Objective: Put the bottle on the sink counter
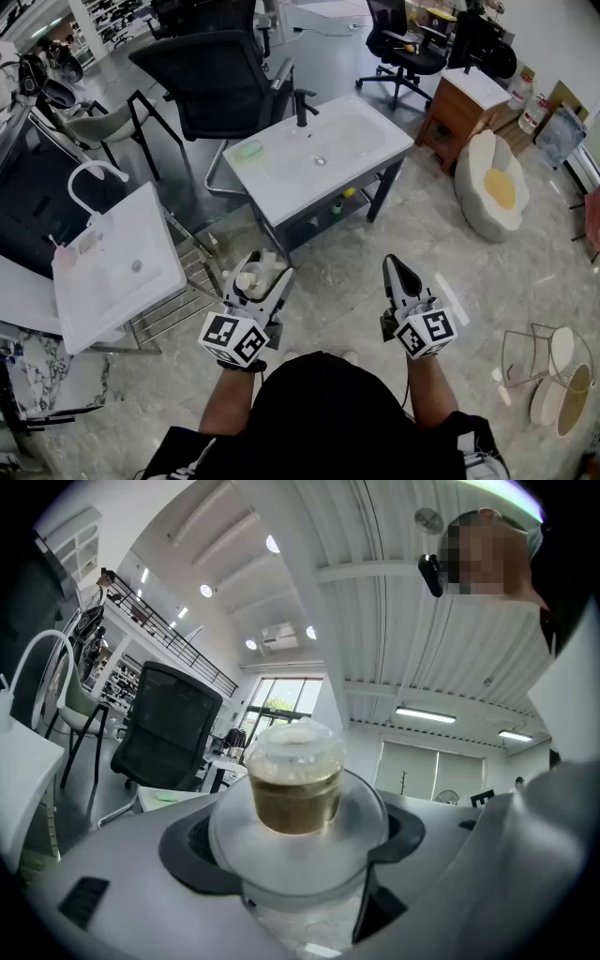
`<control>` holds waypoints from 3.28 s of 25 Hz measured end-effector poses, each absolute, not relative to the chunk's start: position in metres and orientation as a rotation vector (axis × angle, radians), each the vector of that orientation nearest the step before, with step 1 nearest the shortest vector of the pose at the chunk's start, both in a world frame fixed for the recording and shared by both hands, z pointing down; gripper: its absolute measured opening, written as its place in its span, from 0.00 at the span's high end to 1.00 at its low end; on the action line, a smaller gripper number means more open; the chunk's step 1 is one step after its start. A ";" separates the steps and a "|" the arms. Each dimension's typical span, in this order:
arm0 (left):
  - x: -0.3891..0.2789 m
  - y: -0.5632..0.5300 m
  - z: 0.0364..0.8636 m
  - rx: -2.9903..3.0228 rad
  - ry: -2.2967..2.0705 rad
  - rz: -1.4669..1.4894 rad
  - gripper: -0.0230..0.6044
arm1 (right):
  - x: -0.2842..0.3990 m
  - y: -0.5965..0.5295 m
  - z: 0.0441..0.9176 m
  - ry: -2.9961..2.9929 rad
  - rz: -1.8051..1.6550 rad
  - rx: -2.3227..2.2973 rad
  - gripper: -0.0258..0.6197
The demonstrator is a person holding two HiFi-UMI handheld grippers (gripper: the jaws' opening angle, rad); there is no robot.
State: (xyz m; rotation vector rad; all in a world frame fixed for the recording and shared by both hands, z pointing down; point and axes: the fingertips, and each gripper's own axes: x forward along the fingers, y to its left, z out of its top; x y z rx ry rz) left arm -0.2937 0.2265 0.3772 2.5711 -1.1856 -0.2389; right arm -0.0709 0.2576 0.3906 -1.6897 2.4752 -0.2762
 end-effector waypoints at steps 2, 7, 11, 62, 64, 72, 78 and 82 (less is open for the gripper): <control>-0.298 0.228 0.377 2.560 -1.194 -0.252 0.40 | -0.075 0.258 0.391 2.490 -0.258 -1.676 0.91; -0.306 0.230 0.378 2.578 -1.194 -0.236 0.40 | -0.085 0.255 0.389 2.496 -0.257 -1.668 0.91; -0.313 0.229 0.379 2.576 -1.198 -0.228 0.40 | -0.097 0.254 0.388 2.509 -0.251 -1.652 0.91; -0.145 0.189 0.390 2.603 -1.159 -0.139 0.40 | 0.095 0.257 0.416 2.394 -0.365 -1.722 0.91; -0.144 0.172 0.388 2.606 -1.150 -0.153 0.40 | 0.102 0.243 0.409 2.347 -0.341 -1.764 0.91; -0.161 0.109 0.383 2.619 -1.149 -0.201 0.40 | 0.082 0.171 0.397 2.355 -0.277 -1.778 0.91; -0.184 0.075 0.396 2.607 -1.148 -0.171 0.40 | 0.056 0.121 0.395 2.333 -0.254 -1.808 0.91; -0.194 0.054 0.401 2.648 -1.166 -0.118 0.40 | 0.034 0.092 0.399 2.362 -0.265 -1.798 0.91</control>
